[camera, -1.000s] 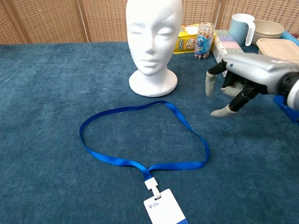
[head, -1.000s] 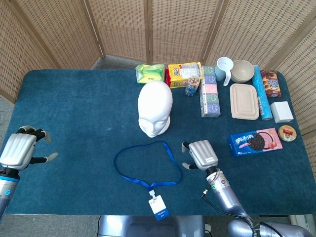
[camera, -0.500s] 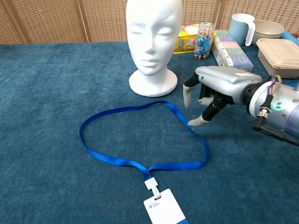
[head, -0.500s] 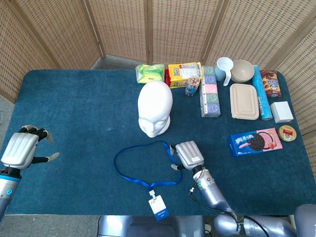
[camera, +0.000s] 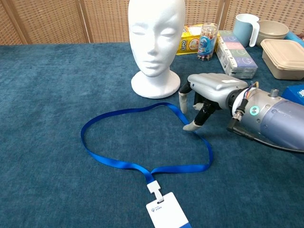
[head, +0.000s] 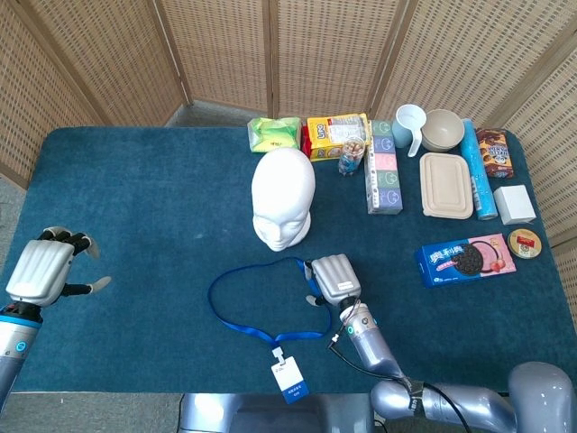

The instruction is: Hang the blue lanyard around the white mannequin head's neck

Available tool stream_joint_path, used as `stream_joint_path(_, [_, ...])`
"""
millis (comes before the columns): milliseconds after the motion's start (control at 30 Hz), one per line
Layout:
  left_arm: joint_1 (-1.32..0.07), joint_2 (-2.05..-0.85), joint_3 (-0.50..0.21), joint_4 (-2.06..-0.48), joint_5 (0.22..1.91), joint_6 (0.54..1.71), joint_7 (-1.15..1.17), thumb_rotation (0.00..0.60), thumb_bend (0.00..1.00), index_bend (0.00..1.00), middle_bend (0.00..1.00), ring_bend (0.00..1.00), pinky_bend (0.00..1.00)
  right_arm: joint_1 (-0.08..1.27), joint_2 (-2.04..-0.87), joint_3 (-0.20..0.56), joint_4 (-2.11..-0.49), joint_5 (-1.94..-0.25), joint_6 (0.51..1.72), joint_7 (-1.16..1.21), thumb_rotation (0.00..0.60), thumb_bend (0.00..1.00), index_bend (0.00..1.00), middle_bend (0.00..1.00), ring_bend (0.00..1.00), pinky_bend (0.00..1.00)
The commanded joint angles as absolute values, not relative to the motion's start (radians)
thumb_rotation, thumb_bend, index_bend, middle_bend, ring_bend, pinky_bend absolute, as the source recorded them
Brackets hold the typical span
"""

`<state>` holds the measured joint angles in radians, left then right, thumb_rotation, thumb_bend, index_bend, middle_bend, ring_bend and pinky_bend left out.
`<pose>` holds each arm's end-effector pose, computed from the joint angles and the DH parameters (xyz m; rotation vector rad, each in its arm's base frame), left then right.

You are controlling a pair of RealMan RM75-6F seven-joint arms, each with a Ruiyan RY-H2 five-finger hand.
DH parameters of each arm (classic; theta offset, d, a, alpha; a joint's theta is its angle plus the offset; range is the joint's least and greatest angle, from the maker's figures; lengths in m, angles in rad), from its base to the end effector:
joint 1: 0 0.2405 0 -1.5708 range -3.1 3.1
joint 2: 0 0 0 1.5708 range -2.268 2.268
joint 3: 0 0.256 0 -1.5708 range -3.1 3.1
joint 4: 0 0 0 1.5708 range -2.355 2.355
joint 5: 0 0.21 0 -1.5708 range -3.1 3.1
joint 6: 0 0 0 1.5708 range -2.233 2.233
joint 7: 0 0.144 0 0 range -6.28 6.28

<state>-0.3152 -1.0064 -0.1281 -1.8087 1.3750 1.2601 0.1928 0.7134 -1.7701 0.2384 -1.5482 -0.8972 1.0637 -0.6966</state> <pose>-0.2460 0.2545 0.1617 -1.5717 -0.8303 -0.8701 -0.1101 -0.3086 -0.0691 1.8179 -1.0337 0.8482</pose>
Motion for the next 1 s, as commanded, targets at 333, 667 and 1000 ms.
stream_joint_path(333, [-0.322,-1.013,-0.122,-1.803,1.372,1.255,0.191,0.469,0.11,0.52,0.49,0.41,0.27,0.729,-1.796,0.216,-1.509,-0.86,1.075,-0.717,0.535,0.2,0.5,1.0,1.0,1.0])
stream_joint_path(667, [-0.325,-1.018,-0.118,-1.799,1.372,1.257,0.188,0.469,0.11,0.52,0.49,0.42,0.27,0.731,-1.799,0.2,-1.477,-0.841,1.07,-0.714,0.539,0.22,0.5,1.0,1.0,1.0])
stream_joint_path(1000, [-0.33,-1.025,-0.119,-1.794,1.365,1.256,0.183,0.47,0.11,0.52,0.49,0.41,0.27,0.729,-1.783,0.197,-1.467,-0.833,1.082,-0.713,0.537,0.24,0.5,1.0,1.0,1.0])
